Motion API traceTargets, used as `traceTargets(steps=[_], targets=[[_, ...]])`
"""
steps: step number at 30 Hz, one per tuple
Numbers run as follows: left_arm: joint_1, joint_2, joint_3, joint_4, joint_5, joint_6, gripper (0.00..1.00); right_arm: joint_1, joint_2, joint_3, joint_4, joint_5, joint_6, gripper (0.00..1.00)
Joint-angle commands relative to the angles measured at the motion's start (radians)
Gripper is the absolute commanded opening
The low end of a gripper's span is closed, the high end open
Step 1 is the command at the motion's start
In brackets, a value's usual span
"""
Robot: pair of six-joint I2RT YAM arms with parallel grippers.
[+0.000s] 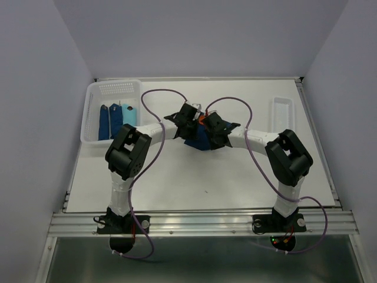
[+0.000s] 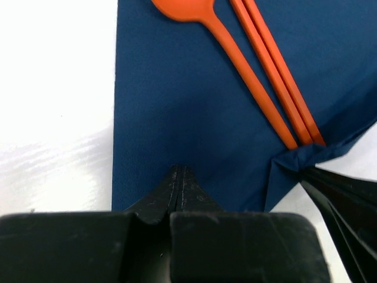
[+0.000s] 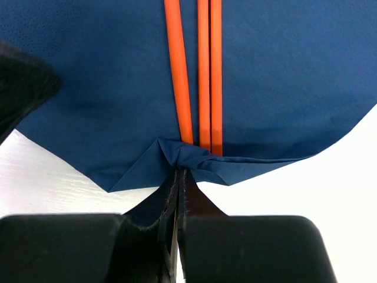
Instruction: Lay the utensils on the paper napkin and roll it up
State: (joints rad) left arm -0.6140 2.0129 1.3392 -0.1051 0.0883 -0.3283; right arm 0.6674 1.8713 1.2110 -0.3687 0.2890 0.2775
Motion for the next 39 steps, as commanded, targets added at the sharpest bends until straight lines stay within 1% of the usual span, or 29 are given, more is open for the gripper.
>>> traceTargets(steps=[1,8,19,30,39], targets=[[0.003,-0.104,-0.035,-0.005,0.039,0.032,0.00,-0.017,0.003,0.042,0.045,0.004,0.011,0.01],[-0.010,-0.160,-0.069,0.012,0.093,0.028,0.00,-0.017,-0.009,0.047,0.047,-0.004,0.019,0.02],[-0.033,-0.140,-0.106,0.074,0.188,-0.014,0.00,-0.017,-0.024,0.055,0.047,0.012,0.029,0.02],[-0.035,-0.109,-0.170,0.258,0.287,-0.132,0.00,-0.017,-0.029,0.059,0.053,0.015,0.029,0.03],[-0.035,-0.066,-0.207,0.398,0.306,-0.222,0.00,-0.017,-0.027,0.058,0.057,0.003,0.031,0.03]])
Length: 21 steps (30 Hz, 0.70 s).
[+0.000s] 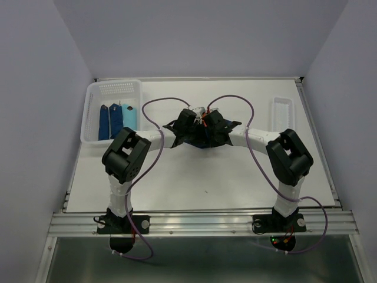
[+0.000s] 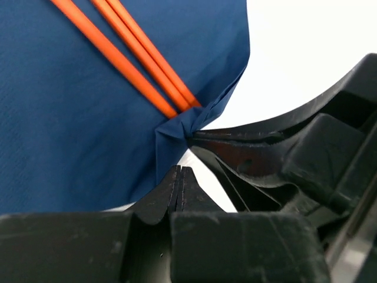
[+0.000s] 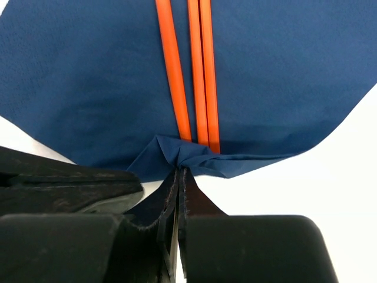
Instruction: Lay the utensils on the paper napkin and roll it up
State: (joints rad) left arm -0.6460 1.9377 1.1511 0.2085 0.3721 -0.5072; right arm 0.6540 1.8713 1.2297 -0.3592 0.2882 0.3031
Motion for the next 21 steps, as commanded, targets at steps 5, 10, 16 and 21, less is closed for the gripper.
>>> traceTargets(steps=[5,10,16,21], targets=[[-0.001,0.030,-0.013,0.109,0.014,-0.056,0.00,-0.004,-0.029,0.037,0.048,0.003,0.002,0.03],[-0.003,0.069,-0.004,0.106,0.004,-0.054,0.00,-0.004,-0.029,0.040,0.049,0.000,0.002,0.02],[-0.003,0.086,-0.028,0.101,-0.024,-0.065,0.00,-0.004,-0.029,0.045,0.051,-0.004,0.005,0.03],[-0.001,0.087,-0.051,0.098,-0.036,-0.070,0.00,-0.004,-0.041,0.051,0.051,0.005,0.011,0.12]])
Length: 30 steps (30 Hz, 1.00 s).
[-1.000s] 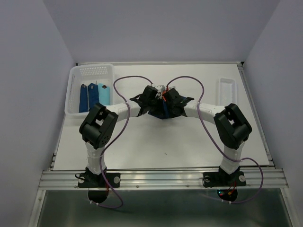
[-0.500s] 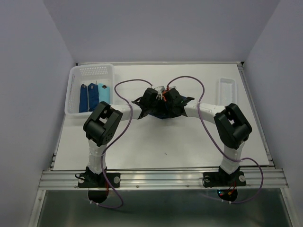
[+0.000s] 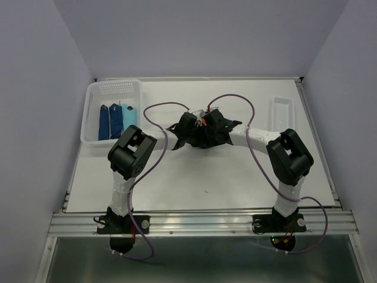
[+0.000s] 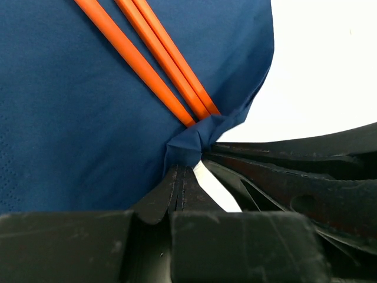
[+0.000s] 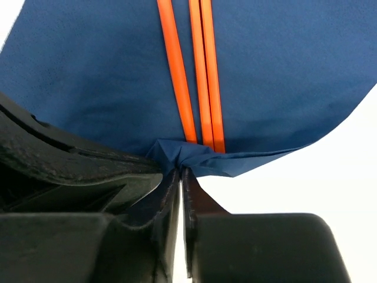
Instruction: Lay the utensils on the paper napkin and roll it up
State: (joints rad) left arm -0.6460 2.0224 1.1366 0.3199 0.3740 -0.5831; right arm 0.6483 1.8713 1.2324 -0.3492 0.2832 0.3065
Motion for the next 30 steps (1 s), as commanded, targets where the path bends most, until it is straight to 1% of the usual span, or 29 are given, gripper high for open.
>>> traceTargets(steps=[1,2,5,9,18,19,21,22,26,30], targets=[[-0.001,-0.001,-0.038,-0.013,-0.040,0.005,0.00,0.002,-0.044,0.052,0.041,0.014,0.008,0.16],[-0.001,-0.002,-0.043,-0.013,-0.040,0.005,0.00,0.002,-0.050,0.053,0.041,0.028,0.008,0.24],[-0.001,-0.010,-0.049,-0.013,-0.040,0.006,0.00,-0.009,-0.064,0.056,0.041,0.043,0.013,0.32],[0.000,-0.022,-0.060,-0.013,-0.041,0.009,0.00,-0.019,-0.101,0.053,0.049,0.071,0.017,0.33],[-0.001,-0.039,-0.064,-0.018,-0.046,0.017,0.00,-0.050,-0.147,0.012,0.064,0.065,0.040,0.34],[-0.001,-0.040,-0.064,-0.019,-0.046,0.017,0.00,-0.050,-0.150,0.000,0.065,0.062,0.045,0.33],[-0.001,-0.042,-0.064,-0.019,-0.049,0.017,0.00,-0.050,-0.153,-0.010,0.067,0.047,0.046,0.25],[-0.001,-0.042,-0.064,-0.021,-0.049,0.019,0.00,-0.050,-0.153,-0.019,0.069,0.039,0.048,0.17],[0.000,-0.047,-0.064,-0.021,-0.050,0.019,0.00,-0.050,-0.147,-0.030,0.076,-0.010,0.054,0.02],[0.000,-0.047,-0.064,-0.022,-0.050,0.019,0.00,-0.050,-0.132,-0.036,0.088,-0.042,0.063,0.01]])
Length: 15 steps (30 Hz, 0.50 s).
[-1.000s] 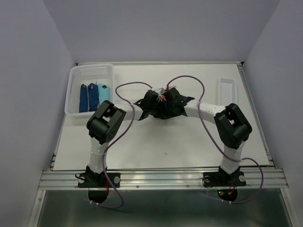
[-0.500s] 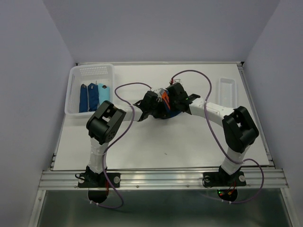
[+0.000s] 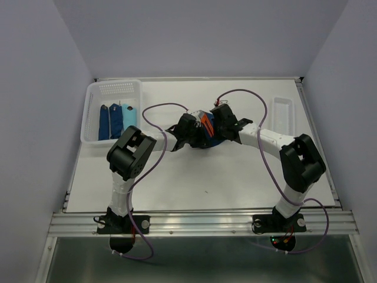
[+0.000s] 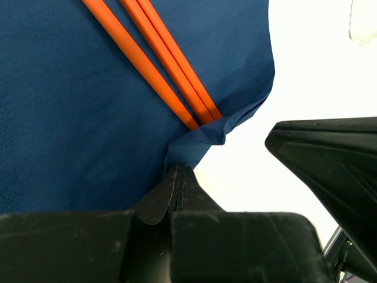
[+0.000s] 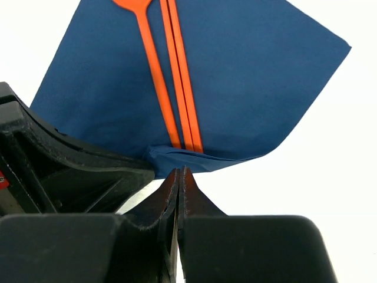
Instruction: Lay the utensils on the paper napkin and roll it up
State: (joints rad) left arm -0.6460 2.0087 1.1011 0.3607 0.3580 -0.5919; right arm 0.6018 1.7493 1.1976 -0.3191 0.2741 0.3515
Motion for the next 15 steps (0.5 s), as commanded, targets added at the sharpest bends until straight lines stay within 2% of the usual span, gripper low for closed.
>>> traceTargets(steps=[1,15], targets=[[0.002,-0.034,-0.029,-0.065,-0.036,0.027,0.00,-0.004,-0.002,-0.001,0.060,-0.032,0.018,0.01],[0.002,-0.045,-0.026,-0.072,-0.040,0.033,0.00,-0.004,0.091,0.060,0.078,-0.021,0.012,0.01]])
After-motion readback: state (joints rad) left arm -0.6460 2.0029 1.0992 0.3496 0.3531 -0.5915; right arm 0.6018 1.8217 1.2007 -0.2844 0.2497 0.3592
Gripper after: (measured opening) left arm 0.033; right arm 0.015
